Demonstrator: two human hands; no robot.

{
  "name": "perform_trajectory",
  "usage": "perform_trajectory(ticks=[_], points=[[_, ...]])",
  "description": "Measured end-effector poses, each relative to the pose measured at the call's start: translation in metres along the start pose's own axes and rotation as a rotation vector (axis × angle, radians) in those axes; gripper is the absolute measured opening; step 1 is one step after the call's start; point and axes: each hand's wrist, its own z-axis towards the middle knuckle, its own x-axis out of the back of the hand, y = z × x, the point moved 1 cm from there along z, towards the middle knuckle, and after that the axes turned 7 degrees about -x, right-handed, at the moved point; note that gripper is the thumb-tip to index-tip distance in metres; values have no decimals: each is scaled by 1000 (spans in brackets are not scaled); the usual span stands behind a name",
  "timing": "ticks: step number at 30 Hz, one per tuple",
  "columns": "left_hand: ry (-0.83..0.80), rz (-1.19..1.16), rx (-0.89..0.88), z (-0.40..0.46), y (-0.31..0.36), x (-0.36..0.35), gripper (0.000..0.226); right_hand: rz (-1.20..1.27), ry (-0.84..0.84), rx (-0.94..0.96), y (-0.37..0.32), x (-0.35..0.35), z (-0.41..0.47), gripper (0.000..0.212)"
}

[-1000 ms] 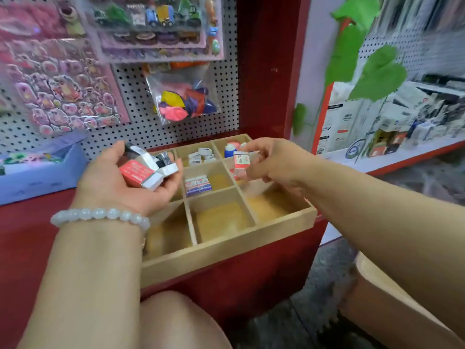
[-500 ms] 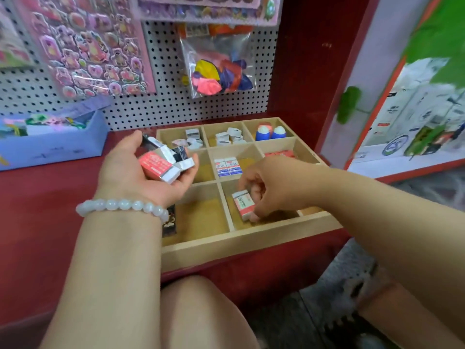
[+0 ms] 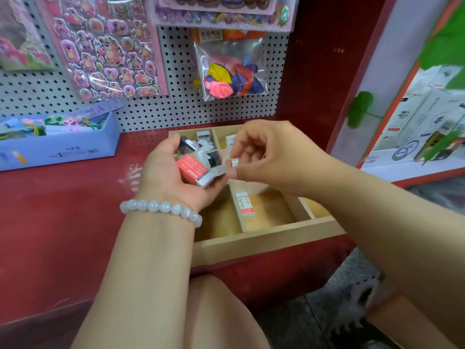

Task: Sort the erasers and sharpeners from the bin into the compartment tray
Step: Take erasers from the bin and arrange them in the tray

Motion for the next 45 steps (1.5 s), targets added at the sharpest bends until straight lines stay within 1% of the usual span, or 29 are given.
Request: perform_trajectory(ticks=[1, 2, 4, 6, 9, 11, 14, 16, 21, 24, 26, 28, 30, 33, 35, 38, 42, 45], points=[[-24, 3, 12, -1, -1, -1, 32, 78, -41, 65, -9, 0, -2, 26], [-54, -7, 26, -2, -1, -1, 31, 70, -93, 124, -16, -2, -4, 34], [-103, -34, 44, -3, -2, -2, 29, -50, -162, 215, -21, -9, -2, 51], [-123, -27, 50, -4, -3, -2, 28, -135, -193, 262, -20, -10, 4, 58], [-118, -38, 53, -7, -5, -5, 28, -162, -215, 270, -18, -8, 11, 52], [-96, -54, 56, -7, -5, -6, 24, -174, -205, 291, -16, -6, 13, 42], [-102, -114, 72, -6, -7, -6, 26, -155, -134, 307, -14, -6, 15, 23], [-87, -147, 75, -5, -7, -6, 27, -129, -86, 265, -14, -7, 14, 18], [-45, -172, 23, 0, -10, -7, 29, 16, 9, 218, -15, -9, 12, 20], [-61, -114, -1, 3, -9, -5, 34, 211, -9, 113, -15, 3, 11, 21], [-60, -91, -46, 2, -6, -3, 33, 250, -20, 28, -9, 15, 9, 20], [-29, -70, -103, 2, -3, -2, 24, 194, -38, -48, 1, 25, 8, 15], [12, -83, -138, 1, 0, -2, 19, 67, -72, -130, 13, 30, 7, 12], [51, -106, -153, 0, 3, 1, 18, -171, -207, -234, 26, 22, 9, 13], [61, -93, -158, -1, 3, 2, 21, -252, -289, -302, 33, 9, 7, 11], [76, -87, -173, -1, 4, 3, 22, -294, -253, -323, 33, -2, 7, 4], [77, -83, -176, 3, 6, 6, 21, -494, -255, -364, 19, -1, 4, 18], [87, -70, -186, 3, 6, 5, 22, -527, -221, -290, 25, -3, -7, 18]])
